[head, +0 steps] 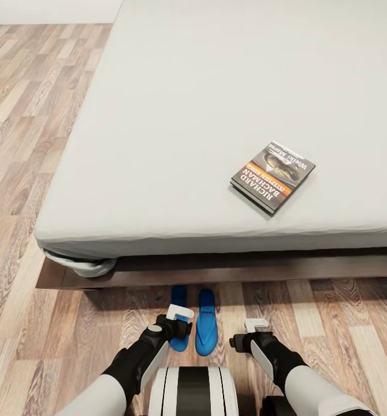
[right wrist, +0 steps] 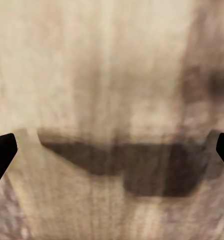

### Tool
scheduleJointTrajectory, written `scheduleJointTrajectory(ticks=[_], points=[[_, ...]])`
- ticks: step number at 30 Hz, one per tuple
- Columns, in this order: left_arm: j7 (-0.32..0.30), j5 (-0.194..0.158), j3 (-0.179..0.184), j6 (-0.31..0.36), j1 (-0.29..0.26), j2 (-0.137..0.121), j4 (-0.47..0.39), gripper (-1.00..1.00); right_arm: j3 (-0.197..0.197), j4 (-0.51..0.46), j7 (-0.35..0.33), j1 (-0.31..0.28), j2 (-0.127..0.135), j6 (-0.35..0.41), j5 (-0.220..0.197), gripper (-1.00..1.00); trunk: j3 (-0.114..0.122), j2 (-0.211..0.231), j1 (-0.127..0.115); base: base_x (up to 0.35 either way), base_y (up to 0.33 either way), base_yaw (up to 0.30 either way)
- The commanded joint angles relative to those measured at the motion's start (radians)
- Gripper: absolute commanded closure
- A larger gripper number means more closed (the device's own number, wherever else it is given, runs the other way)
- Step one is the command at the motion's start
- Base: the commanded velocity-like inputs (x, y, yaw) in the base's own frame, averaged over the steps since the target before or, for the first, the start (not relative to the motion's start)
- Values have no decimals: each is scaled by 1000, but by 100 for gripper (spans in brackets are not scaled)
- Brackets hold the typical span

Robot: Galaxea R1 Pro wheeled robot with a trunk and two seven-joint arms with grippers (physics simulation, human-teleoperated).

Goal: In the bedroom, move the book from the bed onto either nightstand, and place the two sandals side by side next to the bed.

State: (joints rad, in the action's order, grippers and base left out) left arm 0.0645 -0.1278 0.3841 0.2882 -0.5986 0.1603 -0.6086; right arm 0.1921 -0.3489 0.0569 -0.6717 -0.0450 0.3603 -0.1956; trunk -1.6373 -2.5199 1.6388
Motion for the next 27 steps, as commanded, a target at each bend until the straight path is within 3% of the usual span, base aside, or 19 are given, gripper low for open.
scheduleJointTrajectory(ticks=[1,7,12,22,27], points=[[7,-10,5,5,-1,-1,-2,-100,8,-2,6,0,1,5,-10,-100,-1,0,0,0,0,0],[7,-10,5,6,-1,-1,-2,-100,8,-2,6,0,0,5,-10,-100,19,1,-2,0,0,0],[14,-6,8,2,27,-29,10,-100,13,-16,7,-8,-3,20,-7,-100,19,1,-2,0,0,0],[17,-9,4,10,40,-50,6,-100,9,-13,5,-11,0,18,-7,-100,19,1,-2,0,0,0],[18,-10,-22,13,40,-52,6,-100,9,-13,4,-11,1,19,-7,-100,19,1,-2,60,-143,0]])
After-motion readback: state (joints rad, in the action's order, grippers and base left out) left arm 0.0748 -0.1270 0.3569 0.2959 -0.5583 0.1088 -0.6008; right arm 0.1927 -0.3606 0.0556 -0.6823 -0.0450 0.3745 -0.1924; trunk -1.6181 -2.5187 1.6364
